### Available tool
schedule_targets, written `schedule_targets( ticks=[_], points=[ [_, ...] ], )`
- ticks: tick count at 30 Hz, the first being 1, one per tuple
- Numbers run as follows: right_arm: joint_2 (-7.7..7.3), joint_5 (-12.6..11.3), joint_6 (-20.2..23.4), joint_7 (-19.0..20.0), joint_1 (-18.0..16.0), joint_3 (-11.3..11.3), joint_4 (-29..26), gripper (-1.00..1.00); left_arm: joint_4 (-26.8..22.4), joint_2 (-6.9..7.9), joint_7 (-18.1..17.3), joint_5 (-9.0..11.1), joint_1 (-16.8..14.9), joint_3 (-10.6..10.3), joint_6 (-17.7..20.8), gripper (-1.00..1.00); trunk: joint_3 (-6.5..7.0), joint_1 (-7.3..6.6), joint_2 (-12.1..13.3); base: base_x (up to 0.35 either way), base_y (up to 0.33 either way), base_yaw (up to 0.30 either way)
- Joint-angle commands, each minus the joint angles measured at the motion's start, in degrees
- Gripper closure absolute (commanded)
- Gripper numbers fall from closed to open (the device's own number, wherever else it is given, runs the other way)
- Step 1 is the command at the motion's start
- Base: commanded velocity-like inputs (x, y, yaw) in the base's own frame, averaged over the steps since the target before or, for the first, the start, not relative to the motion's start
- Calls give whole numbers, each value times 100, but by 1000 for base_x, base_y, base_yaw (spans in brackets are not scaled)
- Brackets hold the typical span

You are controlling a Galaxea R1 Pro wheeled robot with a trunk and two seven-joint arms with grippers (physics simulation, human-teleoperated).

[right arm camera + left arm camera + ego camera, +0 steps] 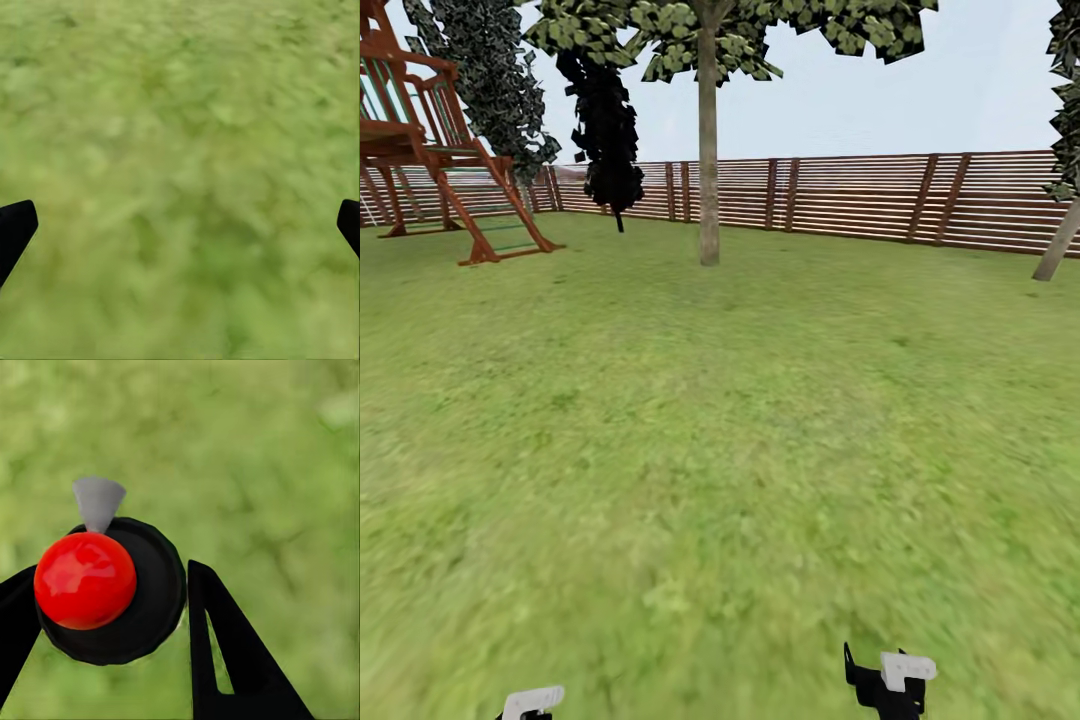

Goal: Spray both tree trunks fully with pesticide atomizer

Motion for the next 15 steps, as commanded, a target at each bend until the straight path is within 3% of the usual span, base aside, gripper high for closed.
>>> schedule_targets(
  ticks=[1,15],
  points=[
    [0,0,-1,0,0,0,0,-100,-1,0,0,0,-2,0,-1,100,0,0,0,338,0,0],
    [4,0,1,0,0,0,0,-100,-1,0,0,1,-4,0,-4,100,0,0,0,338,0,0]
  ],
)
